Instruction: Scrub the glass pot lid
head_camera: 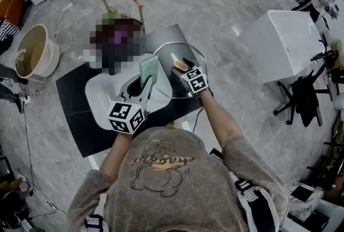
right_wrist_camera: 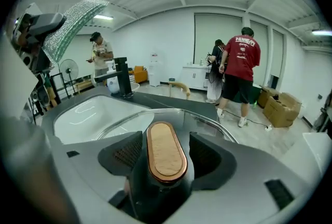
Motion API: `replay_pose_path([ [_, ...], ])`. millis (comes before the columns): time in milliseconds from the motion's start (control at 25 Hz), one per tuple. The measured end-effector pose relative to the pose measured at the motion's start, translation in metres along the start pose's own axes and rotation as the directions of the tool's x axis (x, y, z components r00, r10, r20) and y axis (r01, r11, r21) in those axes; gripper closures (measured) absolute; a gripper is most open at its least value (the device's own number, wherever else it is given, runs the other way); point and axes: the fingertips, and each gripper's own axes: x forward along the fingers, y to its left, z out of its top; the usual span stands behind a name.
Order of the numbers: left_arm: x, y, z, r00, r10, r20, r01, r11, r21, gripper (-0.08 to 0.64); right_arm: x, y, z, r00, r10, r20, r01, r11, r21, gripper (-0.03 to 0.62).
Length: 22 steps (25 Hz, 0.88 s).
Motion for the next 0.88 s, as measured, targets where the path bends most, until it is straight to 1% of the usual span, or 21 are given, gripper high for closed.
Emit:
replay_pose_path([
  [200, 0.002, 0.007, 0.0, 1.0, 0.004, 0.003, -0.004, 1.0, -0.01, 0.476, 0.007, 0.0, -0.006, 1.0, -0.001, -0.03, 0.0, 0.999, -0.033, 0.306],
  [280, 0.003, 0.009, 0.0, 1.0, 0.003, 0.001, -0.003, 1.0, -0.016, 0.476, 0.008, 0.003, -0.006, 0.999, 0.011, -0.035, -0.012, 0.999, -0.052, 0.33],
  [360, 0.005, 0.008, -0.002, 1.0, -0.003, -0.007, 0.003, 1.0, -0.019, 0.476, 0.007, 0.005, -0.007, 0.999, 0.017, -0.036, -0.02, 0.997, -0.07, 0.368],
  [480, 0.009, 0.004, -0.004, 1.0, -0.016, -0.016, 0.015, 1.0, -0.015, 0.476, 0.007, 0.005, -0.007, 0.999, 0.015, -0.039, -0.018, 0.997, -0.073, 0.368],
  [640, 0.007, 0.006, -0.006, 1.0, -0.014, -0.009, 0.014, 1.0, -0.025, 0.476, 0.009, 0.006, -0.008, 0.999, 0.011, -0.043, -0.014, 0.997, -0.07, 0.368],
  [760, 0.004, 0.008, -0.006, 1.0, -0.009, -0.004, 0.009, 1.0, -0.029, 0.476, 0.009, 0.006, -0.007, 0.998, 0.011, -0.058, -0.014, 0.998, -0.06, 0.383],
  [880, 0.0, 0.011, -0.003, 1.0, 0.002, 0.006, -0.002, 1.0, -0.029, 0.476, 0.008, 0.009, -0.007, 0.997, 0.02, -0.069, -0.026, 0.997, -0.076, 0.398],
])
